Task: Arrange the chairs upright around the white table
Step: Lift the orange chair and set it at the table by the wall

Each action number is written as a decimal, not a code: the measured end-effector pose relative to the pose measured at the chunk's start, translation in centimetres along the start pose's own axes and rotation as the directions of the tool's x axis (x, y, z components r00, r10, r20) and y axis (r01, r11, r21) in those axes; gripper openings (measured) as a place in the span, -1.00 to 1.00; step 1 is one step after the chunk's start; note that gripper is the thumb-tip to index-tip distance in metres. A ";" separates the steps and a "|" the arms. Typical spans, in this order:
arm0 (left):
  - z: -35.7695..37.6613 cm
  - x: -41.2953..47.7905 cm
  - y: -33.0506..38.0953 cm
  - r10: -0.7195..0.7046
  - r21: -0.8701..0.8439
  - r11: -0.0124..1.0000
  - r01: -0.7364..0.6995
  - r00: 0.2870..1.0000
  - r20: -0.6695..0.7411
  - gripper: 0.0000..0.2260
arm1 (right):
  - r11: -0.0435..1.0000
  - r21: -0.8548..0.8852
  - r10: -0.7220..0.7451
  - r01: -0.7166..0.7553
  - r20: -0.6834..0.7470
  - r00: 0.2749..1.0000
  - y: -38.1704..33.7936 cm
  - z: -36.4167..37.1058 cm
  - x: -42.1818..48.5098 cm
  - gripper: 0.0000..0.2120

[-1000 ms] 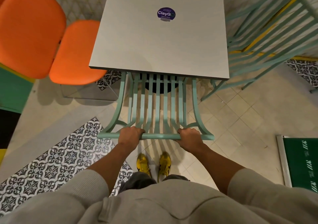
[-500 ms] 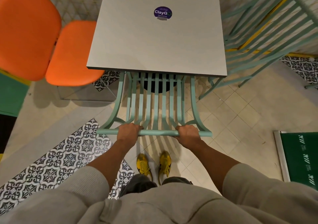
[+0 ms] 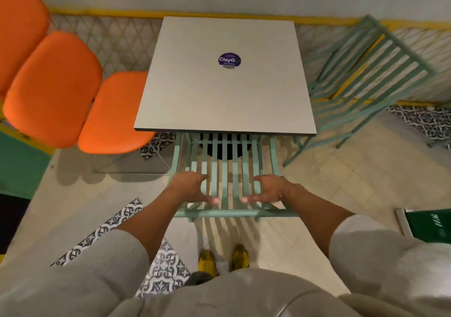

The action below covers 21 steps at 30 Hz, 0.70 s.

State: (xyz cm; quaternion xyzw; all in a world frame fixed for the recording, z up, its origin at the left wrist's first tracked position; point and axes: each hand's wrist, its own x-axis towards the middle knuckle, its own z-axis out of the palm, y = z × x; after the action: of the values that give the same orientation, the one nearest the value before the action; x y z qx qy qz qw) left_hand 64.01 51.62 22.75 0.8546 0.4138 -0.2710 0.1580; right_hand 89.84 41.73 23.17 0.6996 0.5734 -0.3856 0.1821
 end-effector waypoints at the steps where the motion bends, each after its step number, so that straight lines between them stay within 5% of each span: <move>1: -2.4 0.1 -0.8 0.002 0.026 1.000 0.000 0.997 -0.077 0.10 | 1.000 -0.011 -0.010 0.009 -0.055 0.998 0.1 -2.5 -0.2 0.14; 4: -11.0 0.3 -3.5 -0.001 0.084 0.996 0.032 0.940 -0.341 -0.08 | 0.999 -0.048 -0.023 0.011 -0.255 0.967 -0.4 -11.4 -1.4 0.07; 8: -24.0 -1.1 -5.8 -0.031 0.105 0.986 0.129 0.763 -0.646 -0.19 | 0.997 -0.076 -0.042 0.000 -0.547 0.836 -2.4 -23.4 -4.8 -0.05; 13: -32.9 -5.8 -7.6 -0.019 0.114 0.974 0.196 0.571 -0.821 -0.37 | 0.982 -0.158 -0.183 0.098 -0.711 0.679 -7.3 -31.7 -8.6 -0.14; 21: -27.7 -12.8 -14.5 -0.317 -0.035 0.919 0.394 0.680 -0.661 -0.09 | 0.915 -0.364 -0.379 0.171 -0.639 0.669 -16.8 -31.4 -6.9 0.02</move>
State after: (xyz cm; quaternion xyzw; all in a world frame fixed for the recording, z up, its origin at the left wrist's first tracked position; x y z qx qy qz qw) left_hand 55.20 66.17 51.91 0.8050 0.5848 -0.0026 -0.0996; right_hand 84.04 63.71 51.46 0.6646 0.7463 -0.0330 -0.0142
